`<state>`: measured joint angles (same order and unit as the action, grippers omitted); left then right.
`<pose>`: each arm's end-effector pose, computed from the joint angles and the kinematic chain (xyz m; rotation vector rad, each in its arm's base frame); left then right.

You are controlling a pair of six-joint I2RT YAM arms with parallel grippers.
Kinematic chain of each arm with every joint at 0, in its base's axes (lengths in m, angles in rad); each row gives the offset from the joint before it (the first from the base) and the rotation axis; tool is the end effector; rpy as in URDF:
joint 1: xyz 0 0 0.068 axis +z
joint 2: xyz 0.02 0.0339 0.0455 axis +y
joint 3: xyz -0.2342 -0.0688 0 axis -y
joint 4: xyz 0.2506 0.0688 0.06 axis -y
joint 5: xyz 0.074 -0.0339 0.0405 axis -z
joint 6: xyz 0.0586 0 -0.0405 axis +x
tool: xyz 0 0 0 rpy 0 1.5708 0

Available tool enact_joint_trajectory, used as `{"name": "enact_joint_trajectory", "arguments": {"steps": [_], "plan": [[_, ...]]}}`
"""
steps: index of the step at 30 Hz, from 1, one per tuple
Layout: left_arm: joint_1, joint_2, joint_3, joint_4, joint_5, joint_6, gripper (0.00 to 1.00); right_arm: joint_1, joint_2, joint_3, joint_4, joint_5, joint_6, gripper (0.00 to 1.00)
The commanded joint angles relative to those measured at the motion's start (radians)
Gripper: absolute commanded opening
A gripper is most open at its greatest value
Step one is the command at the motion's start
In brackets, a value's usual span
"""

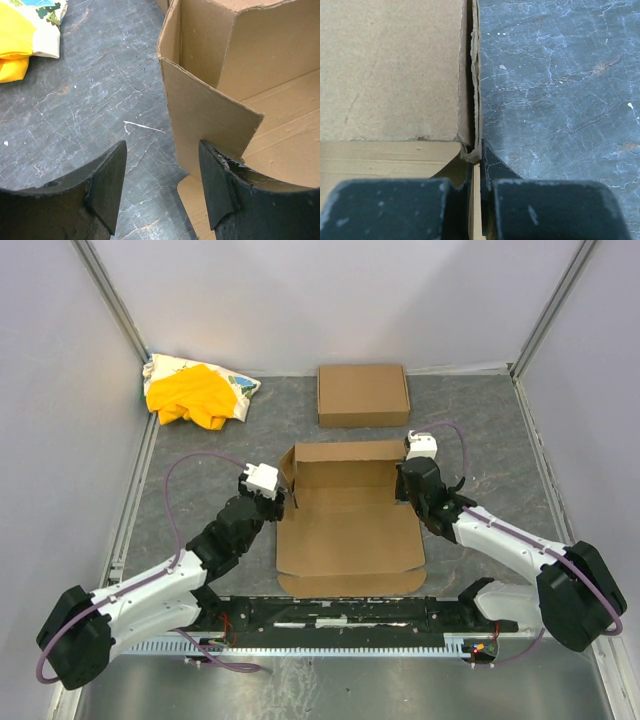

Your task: Fold the paper box

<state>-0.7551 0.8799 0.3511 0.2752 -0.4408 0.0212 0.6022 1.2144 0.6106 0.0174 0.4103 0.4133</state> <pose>0.1922 -0.1465 0.1875 0.3869 1.7593 -0.1216 0.2481 0.1422 0.1694 0.0351 2.1070 0.1652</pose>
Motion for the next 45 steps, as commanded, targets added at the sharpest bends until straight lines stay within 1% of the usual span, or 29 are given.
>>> {"name": "enact_joint_trajectory", "arguments": {"steps": [1,5,11,13,17,22,25,34,37,40,45], "plan": [[-0.002,-0.026,-0.060,0.188,0.035,0.077,0.67,0.008,-0.002,0.013,-0.103,-0.083,-0.014,0.02],[-0.002,0.024,-0.072,0.239,0.068,0.062,0.67,0.007,-0.004,0.011,-0.098,-0.102,-0.015,0.02],[-0.003,0.082,-0.116,0.398,0.110,0.007,0.66,0.007,-0.022,0.005,-0.097,-0.143,-0.022,0.02],[-0.003,0.100,-0.120,0.428,0.118,-0.005,0.66,0.008,-0.030,0.002,-0.099,-0.153,-0.022,0.02],[-0.003,0.144,-0.116,0.463,0.120,-0.040,0.64,0.008,-0.036,-0.001,-0.096,-0.178,-0.015,0.02],[-0.004,0.202,-0.082,0.457,0.096,-0.118,0.60,0.025,-0.039,-0.011,-0.090,-0.180,-0.002,0.02],[-0.005,0.237,-0.060,0.444,0.062,-0.179,0.58,0.049,-0.047,-0.021,-0.084,-0.158,0.008,0.02],[-0.019,0.307,-0.012,0.383,-0.154,-0.331,0.56,0.116,-0.079,-0.045,-0.077,-0.096,0.027,0.02],[-0.020,0.330,-0.010,0.368,-0.213,-0.384,0.52,0.135,-0.087,-0.048,-0.086,-0.074,0.037,0.02],[-0.020,0.361,-0.009,0.366,-0.223,-0.411,0.46,0.156,-0.105,-0.049,-0.101,-0.030,0.056,0.02],[-0.028,0.417,-0.003,0.363,-0.240,-0.415,0.37,0.186,-0.123,-0.036,-0.158,0.066,0.094,0.02]]}}
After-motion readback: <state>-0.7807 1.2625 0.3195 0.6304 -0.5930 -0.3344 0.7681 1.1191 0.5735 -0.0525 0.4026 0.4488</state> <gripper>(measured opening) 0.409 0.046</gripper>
